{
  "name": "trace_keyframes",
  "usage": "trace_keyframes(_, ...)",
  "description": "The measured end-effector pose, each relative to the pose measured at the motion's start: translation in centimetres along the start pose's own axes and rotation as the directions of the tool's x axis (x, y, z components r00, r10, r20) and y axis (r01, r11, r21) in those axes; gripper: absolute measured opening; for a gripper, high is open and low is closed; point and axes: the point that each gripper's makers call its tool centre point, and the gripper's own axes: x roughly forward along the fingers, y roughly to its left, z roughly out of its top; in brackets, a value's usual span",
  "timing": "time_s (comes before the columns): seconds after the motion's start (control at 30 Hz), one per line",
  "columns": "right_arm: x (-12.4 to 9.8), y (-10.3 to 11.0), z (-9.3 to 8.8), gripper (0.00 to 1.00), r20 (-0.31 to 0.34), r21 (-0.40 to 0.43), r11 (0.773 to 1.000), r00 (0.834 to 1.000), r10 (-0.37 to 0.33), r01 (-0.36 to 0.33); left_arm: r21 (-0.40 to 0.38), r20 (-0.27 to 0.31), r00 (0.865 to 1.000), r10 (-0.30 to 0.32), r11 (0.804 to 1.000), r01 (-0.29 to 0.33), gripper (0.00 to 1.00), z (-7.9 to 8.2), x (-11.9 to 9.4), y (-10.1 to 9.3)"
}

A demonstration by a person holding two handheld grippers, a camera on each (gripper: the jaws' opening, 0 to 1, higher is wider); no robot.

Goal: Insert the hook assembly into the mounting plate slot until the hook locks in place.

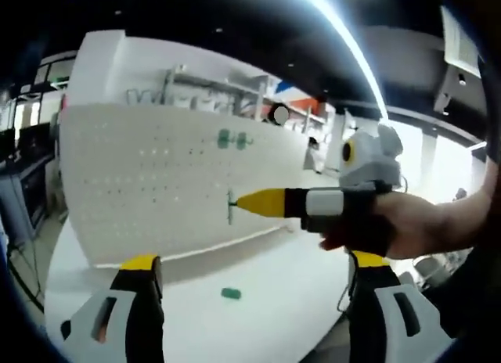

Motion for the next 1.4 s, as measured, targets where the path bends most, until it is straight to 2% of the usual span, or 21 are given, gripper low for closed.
trace_keyframes(0.17,-0.2,-2.5,1.3,0.0,0.034,-0.027,0.997,0.997,-0.071,0.072,0.005,0.0,1.0,-0.008,1.0,0.008,1.0,0.2,0.3,-0.2)
trace_keyframes(0.3,-0.2,-4.3,2.3,0.01,0.051,0.002,0.994,0.992,-0.112,0.112,-0.021,0.004,1.0,-0.007,1.0,0.007,1.0,0.1,0.4,0.1)
trace_keyframes(0.5,-0.3,-7.1,4.5,0.01,0.098,-0.039,0.982,0.978,-0.182,0.186,-0.022,-0.017,1.0,0.0,1.0,-0.001,0.99,-0.4,0.3,0.2)
trace_keyframes(0.57,-0.2,-7.5,5.0,0.01,0.107,-0.037,0.98,0.976,-0.192,0.197,-0.03,-0.011,1.0,0.004,1.0,-0.005,0.99,-0.3,0.2,0.3)
trace_keyframes(0.6,-0.3,-8.2,5.9,0.01,0.129,-0.028,0.975,0.968,-0.215,0.22,-0.046,-0.003,1.0,0.009,0.999,-0.009,0.98,-0.3,0.1,0.5)
trace_keyframes(0.8,-0.1,-9.8,8.3,0.01,0.174,-0.054,0.963,0.952,-0.252,0.265,-0.046,-0.034,0.999,0.017,0.999,-0.018,0.97,-1.1,0.2,0.9)
trace_keyframes(0.9,0.0,-10.4,9.4,0.01,0.199,-0.029,0.963,0.946,-0.258,0.268,-0.058,-0.029,0.999,0.021,0.998,-0.023,0.97,-0.9,0.1,1.3)
trace_keyframes(0.97,0.1,-10.6,9.8,0.01,0.206,-0.054,0.958,0.942,-0.265,0.282,-0.059,-0.031,0.999,0.03,0.998,-0.032,0.96,-0.8,-0.1,1.8)
trace_keyframes(1.3,0.1,-13.1,12.0,0.01,0.244,-0.07,0.939,0.918,-0.311,0.336,-0.056,-0.05,0.998,0.036,0.998,-0.039,0.93,-1.1,-0.4,2.9)
trace_keyframes(1.4,-0.2,-13.9,12.7,0.01,0.265,-0.045,0.938,0.91,-0.319,0.342,-0.066,-0.051,0.998,0.042,0.997,-0.045,0.94,-1.2,-0.3,3.1)
